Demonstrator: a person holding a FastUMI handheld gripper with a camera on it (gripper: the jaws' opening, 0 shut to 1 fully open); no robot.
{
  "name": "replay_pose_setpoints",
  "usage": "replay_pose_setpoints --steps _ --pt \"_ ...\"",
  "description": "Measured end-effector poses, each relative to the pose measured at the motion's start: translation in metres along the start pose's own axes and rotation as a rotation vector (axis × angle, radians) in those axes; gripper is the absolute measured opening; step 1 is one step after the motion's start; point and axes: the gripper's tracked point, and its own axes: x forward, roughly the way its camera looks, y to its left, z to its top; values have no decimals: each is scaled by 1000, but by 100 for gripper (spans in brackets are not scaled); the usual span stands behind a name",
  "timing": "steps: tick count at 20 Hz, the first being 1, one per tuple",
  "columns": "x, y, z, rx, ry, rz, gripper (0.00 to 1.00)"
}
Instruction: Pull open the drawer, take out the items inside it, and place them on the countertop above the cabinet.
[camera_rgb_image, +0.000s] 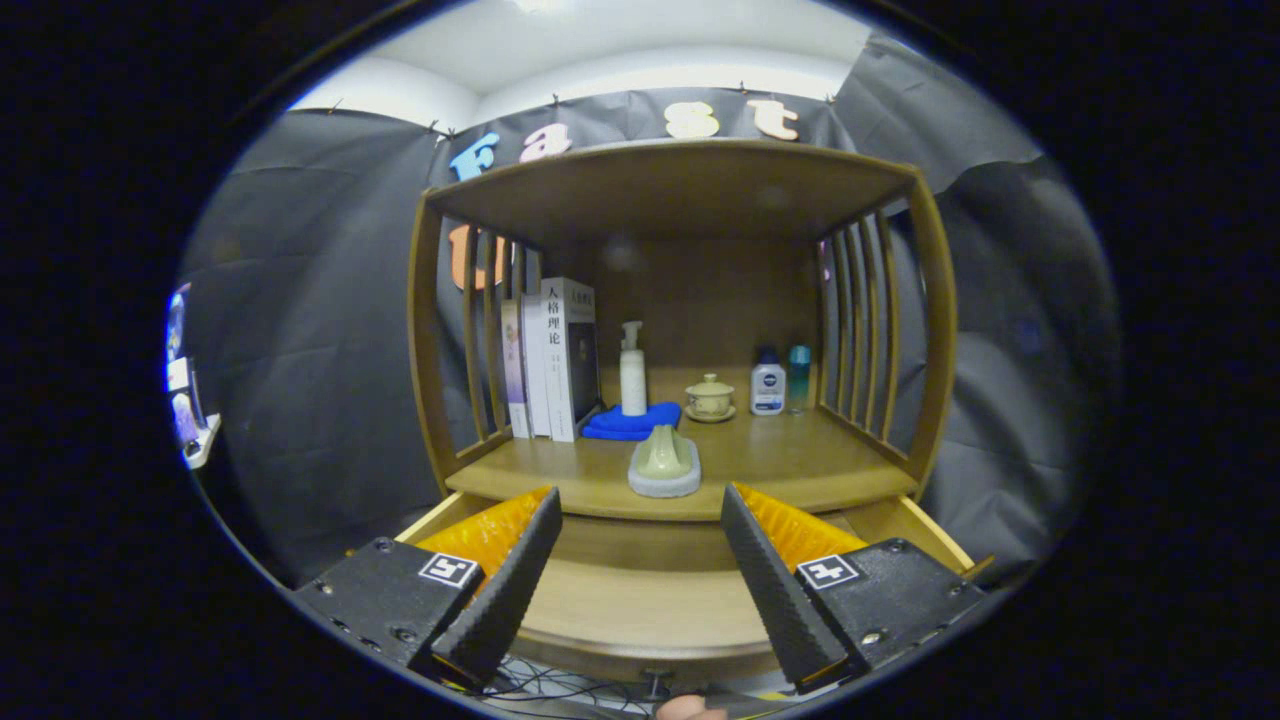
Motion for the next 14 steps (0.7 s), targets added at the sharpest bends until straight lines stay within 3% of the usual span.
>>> replay_pose_setpoints --steps 7,14 --pt "-55 -13 -58 64 18 -72 100" --pt "-53 -11 -106 41 86 -60 100"
